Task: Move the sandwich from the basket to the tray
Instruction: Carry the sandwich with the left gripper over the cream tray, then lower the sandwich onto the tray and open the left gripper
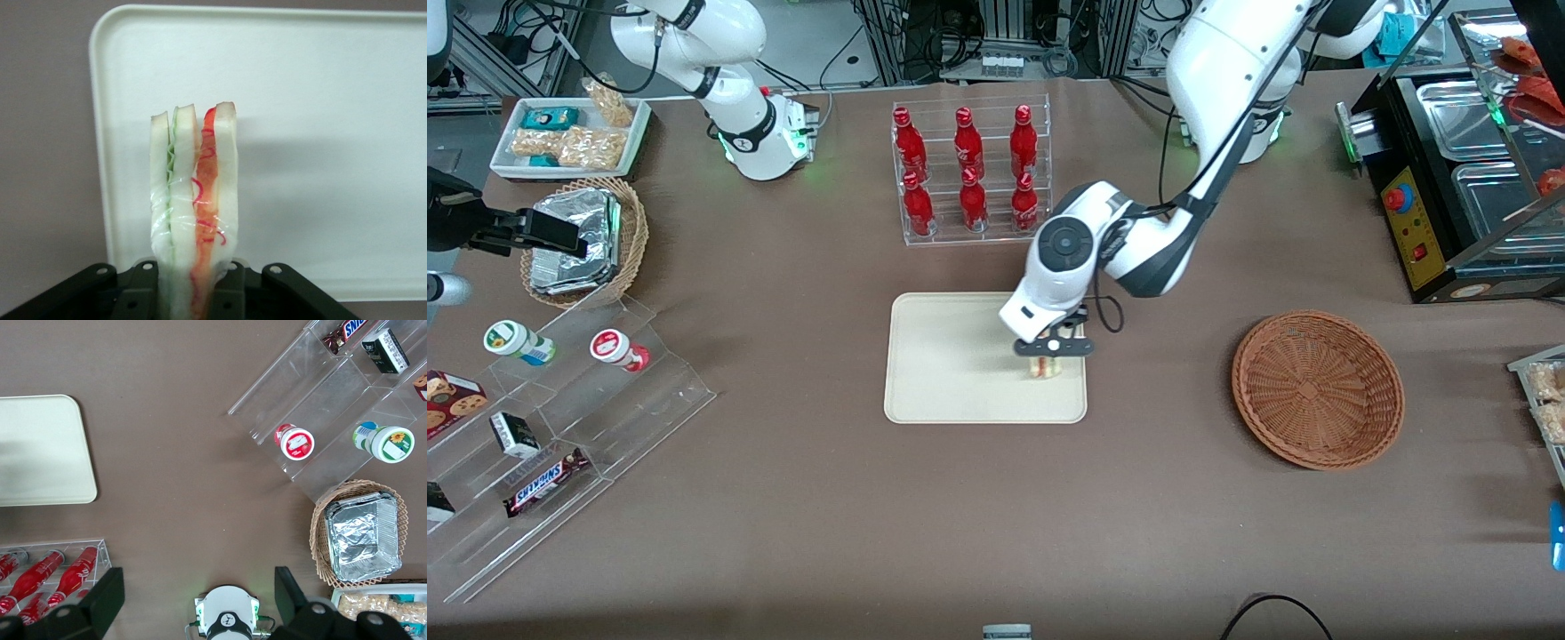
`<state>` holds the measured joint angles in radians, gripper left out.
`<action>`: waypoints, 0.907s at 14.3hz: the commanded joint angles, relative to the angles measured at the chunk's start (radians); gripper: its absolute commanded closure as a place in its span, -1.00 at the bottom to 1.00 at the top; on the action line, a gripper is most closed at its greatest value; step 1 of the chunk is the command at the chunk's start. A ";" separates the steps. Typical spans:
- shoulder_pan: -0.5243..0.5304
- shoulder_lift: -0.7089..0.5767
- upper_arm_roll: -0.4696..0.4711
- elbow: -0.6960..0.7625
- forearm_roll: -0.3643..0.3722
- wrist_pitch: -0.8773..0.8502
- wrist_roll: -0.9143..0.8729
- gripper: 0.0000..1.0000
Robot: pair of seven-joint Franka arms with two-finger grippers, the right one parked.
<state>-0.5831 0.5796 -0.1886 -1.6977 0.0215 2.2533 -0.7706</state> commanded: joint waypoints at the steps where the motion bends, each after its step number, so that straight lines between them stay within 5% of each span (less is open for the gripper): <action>1: -0.076 0.164 0.015 0.250 0.001 -0.116 -0.097 0.74; 4: -0.107 0.210 0.015 0.319 0.003 -0.139 -0.118 0.72; 7: -0.127 0.229 0.015 0.322 0.005 -0.138 -0.119 0.47; 9: -0.135 0.243 0.017 0.323 0.006 -0.135 -0.119 0.04; 12: -0.139 0.259 0.018 0.338 0.014 -0.126 -0.183 -0.92; 13: -0.142 0.267 0.020 0.357 0.033 -0.126 -0.194 -0.99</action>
<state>-0.7034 0.8164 -0.1854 -1.4033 0.0278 2.1447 -0.9165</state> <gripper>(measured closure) 0.260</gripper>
